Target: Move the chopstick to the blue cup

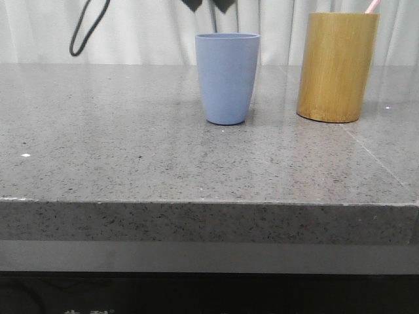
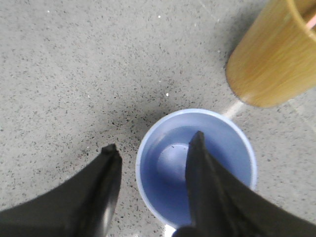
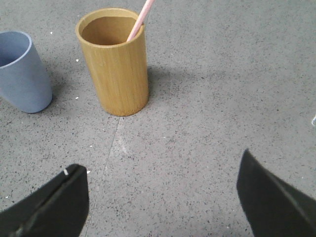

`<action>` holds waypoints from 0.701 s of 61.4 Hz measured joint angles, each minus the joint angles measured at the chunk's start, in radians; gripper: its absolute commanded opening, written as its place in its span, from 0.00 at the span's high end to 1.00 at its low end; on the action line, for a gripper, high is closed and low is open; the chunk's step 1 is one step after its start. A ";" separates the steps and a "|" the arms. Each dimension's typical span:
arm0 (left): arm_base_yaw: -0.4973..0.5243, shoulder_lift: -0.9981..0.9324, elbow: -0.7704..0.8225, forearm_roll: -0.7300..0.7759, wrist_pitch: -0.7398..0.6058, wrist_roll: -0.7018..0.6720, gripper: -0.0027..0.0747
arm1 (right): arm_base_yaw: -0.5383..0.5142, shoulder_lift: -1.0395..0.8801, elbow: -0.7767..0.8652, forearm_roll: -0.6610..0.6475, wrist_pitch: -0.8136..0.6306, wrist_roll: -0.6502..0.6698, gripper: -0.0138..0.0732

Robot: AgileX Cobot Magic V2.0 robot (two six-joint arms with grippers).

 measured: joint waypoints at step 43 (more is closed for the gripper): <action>0.000 -0.486 0.441 0.000 -0.089 -0.057 0.56 | -0.174 0.503 -0.386 0.269 0.086 -0.068 0.19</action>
